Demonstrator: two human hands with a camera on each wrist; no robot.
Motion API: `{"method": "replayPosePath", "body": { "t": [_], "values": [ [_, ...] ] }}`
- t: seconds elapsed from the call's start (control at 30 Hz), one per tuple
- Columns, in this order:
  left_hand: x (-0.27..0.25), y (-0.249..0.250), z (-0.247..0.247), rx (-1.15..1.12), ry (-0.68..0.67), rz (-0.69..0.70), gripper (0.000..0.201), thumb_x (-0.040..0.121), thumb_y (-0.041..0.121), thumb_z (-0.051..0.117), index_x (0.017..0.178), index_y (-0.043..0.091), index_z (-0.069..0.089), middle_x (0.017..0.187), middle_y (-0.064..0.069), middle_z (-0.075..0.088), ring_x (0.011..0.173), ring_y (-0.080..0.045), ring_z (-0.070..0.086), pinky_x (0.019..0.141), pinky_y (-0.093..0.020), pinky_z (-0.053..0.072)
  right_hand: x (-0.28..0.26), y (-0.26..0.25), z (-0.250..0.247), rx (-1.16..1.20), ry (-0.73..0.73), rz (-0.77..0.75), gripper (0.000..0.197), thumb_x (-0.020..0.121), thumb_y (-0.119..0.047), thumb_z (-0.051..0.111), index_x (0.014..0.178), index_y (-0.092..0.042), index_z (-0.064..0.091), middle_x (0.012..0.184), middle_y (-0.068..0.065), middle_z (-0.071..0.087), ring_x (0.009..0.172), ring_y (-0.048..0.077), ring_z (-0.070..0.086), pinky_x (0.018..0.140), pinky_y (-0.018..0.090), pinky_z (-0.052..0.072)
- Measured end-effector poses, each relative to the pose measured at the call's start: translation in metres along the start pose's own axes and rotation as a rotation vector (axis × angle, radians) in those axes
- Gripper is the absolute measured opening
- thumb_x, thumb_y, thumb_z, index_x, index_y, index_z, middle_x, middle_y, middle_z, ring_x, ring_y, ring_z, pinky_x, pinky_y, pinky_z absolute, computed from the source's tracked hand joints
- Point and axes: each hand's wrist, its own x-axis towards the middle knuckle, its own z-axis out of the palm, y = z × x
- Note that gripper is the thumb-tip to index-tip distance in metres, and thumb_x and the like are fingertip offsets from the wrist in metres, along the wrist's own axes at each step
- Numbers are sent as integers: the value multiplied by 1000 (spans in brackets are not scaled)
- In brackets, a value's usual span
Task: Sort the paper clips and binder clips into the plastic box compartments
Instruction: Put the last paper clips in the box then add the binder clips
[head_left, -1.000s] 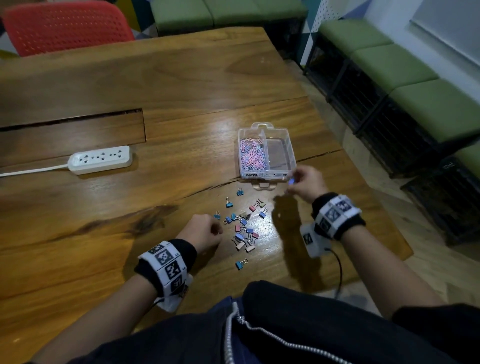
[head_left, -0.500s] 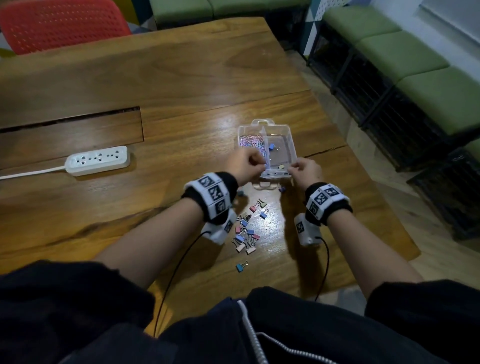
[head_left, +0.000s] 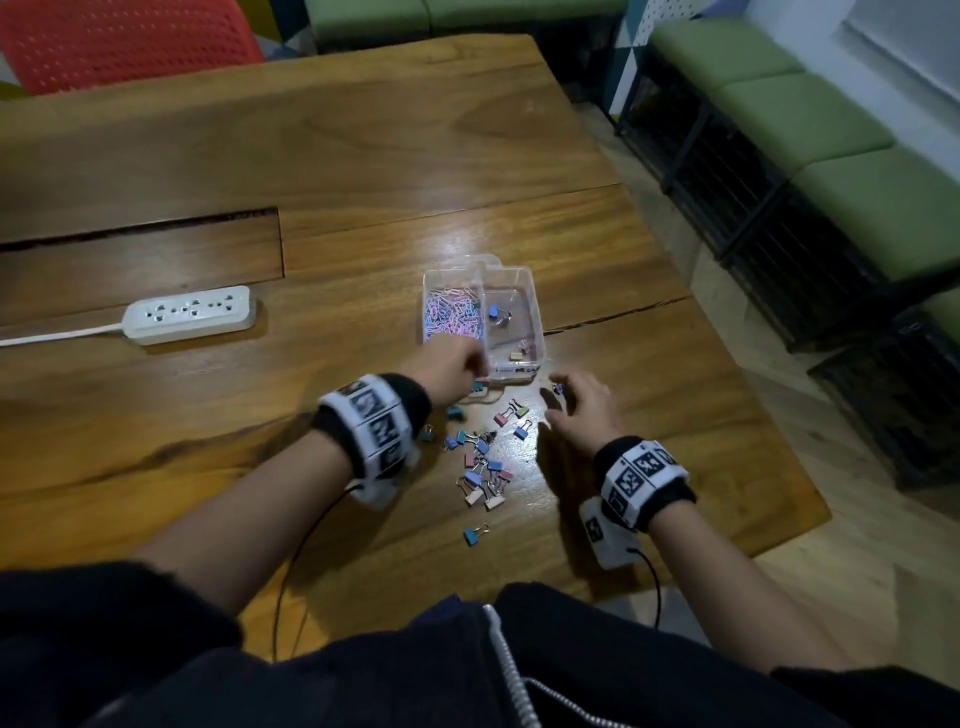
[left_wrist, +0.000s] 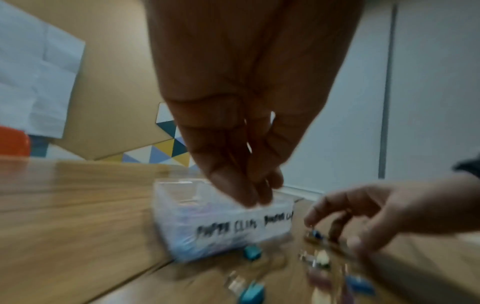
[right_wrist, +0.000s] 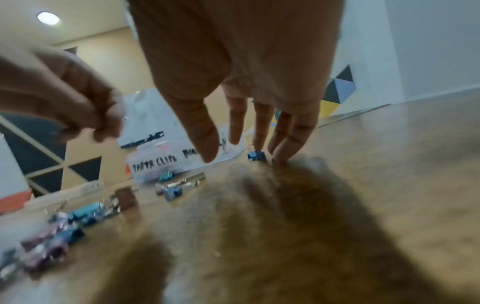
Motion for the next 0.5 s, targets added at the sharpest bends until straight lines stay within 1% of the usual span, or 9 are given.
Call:
{"method": "replayPosePath", "body": {
  "t": [0.03, 0.07, 0.1, 0.13, 0.2, 0.23, 0.33, 0.4, 0.5],
  "values": [
    [-11, -11, 0, 109, -85, -27, 26, 88, 0, 48, 110, 8, 60, 118, -10, 61, 106, -21, 59, 90, -24, 47, -2, 0, 1, -88, -65, -21, 47, 81, -10, 59, 126, -17, 46, 133, 3, 44, 124, 21, 37, 104, 37, 33],
    [-20, -21, 2, 225, -183, -39, 32, 88, 1, 50, 117, 11, 57, 124, -9, 58, 110, -20, 57, 93, -26, 48, -3, -2, 1, -152, -110, -38, 52, 81, -11, 59, 130, -19, 43, 138, 1, 41, 126, 22, 33, 106, 39, 30],
    [-27, -27, 6, 340, -260, -19, 43, 87, 0, 51, 127, 14, 50, 135, -8, 50, 117, -21, 52, 97, -29, 47, -4, -4, 1, -189, -135, -52, 55, 81, -12, 59, 132, -21, 41, 141, 1, 38, 126, 22, 31, 106, 40, 29],
    [-30, -32, 11, 449, -306, 25, 57, 85, -1, 52, 138, 17, 38, 147, -6, 37, 125, -22, 45, 100, -32, 45, -4, -7, 1, -209, -152, -70, 57, 81, -11, 59, 134, -22, 39, 142, 1, 36, 126, 22, 31, 105, 40, 29],
    [-31, -37, 22, 583, -302, 92, 77, 85, 2, 54, 147, 22, 14, 157, 0, 9, 135, -25, 32, 100, -34, 45, -6, -12, 6, -257, -190, -124, 59, 81, -8, 56, 134, -25, 38, 144, 1, 33, 125, 23, 30, 104, 39, 30],
    [-28, -35, 26, 612, -276, 105, 81, 85, 4, 55, 148, 24, 7, 158, 0, 4, 137, -26, 28, 100, -35, 46, -7, -14, 8, -300, -210, -151, 59, 82, -7, 55, 134, -28, 39, 144, 0, 31, 125, 23, 30, 104, 38, 30],
    [-17, -27, 37, 659, -206, 139, 83, 86, 9, 56, 148, 23, 3, 157, -2, 5, 143, -25, 15, 106, -39, 39, -7, -19, 14, -410, -228, -204, 50, 85, -12, 53, 131, -30, 43, 144, 2, 30, 125, 24, 30, 106, 39, 29],
    [-11, -22, 41, 662, -184, 145, 85, 84, 10, 59, 148, 20, 4, 157, -3, 7, 144, -25, 9, 110, -42, 33, -7, -19, 15, -444, -208, -228, 43, 87, -14, 53, 127, -28, 48, 139, 4, 35, 123, 24, 33, 106, 38, 30],
    [-7, -20, 46, 647, -166, 135, 81, 84, 6, 58, 148, 16, 8, 155, -7, 13, 142, -27, 13, 110, -41, 32, -14, -17, 17, -430, -155, -241, 32, 87, -14, 53, 119, -19, 56, 125, 8, 46, 113, 23, 41, 101, 32, 36]
  ]
}}
